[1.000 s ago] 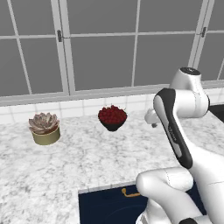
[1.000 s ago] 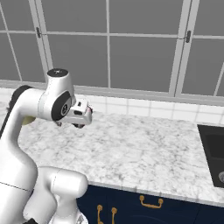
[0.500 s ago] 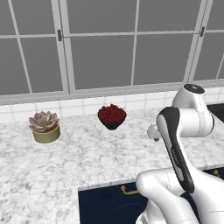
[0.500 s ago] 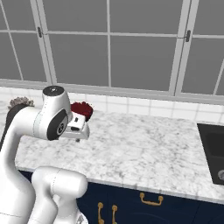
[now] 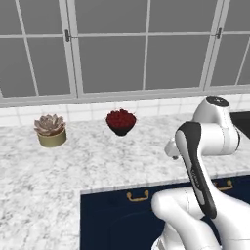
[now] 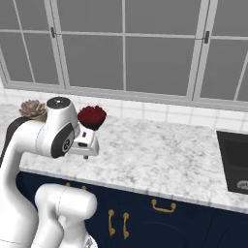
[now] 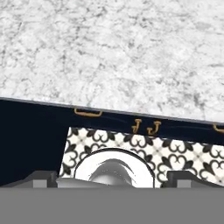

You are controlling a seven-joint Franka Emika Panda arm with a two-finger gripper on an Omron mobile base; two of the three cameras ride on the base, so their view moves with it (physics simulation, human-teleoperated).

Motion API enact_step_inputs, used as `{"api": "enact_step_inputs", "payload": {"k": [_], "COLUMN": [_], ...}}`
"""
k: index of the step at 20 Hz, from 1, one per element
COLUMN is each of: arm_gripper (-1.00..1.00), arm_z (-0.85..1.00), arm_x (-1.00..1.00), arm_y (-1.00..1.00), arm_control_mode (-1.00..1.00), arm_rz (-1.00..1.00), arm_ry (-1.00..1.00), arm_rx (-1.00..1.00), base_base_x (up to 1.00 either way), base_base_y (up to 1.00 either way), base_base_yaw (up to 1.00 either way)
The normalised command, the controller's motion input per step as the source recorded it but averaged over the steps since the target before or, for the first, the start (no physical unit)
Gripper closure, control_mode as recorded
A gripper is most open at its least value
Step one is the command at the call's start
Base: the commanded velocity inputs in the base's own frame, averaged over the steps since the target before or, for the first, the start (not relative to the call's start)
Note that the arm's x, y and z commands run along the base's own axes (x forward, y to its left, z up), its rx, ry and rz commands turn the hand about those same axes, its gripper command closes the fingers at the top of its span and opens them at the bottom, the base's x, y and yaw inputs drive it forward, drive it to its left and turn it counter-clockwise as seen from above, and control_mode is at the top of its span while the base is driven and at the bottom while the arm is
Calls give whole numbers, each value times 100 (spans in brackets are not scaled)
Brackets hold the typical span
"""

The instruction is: Take a straw from the drawer in front and place it inside the glass cup on the dining counter.

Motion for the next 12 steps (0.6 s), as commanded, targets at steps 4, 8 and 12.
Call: {"api": "enact_step_inputs", "payload": {"k": [4, 8, 12], "arm_gripper": [-100, -100, -100], "arm_z": [0, 0, 0], "arm_x": [0, 0, 0], "arm_y": [0, 0, 0], "arm_control_mode": [100, 100, 100], "arm_rz": [0, 0, 0], "arm_ry": [0, 0, 0], "arm_rx": [0, 0, 0], "base_base_x": [-39, -39, -41], "base_base_y": [-46, -54, -68], "base_base_yaw": [24, 30, 32]}}
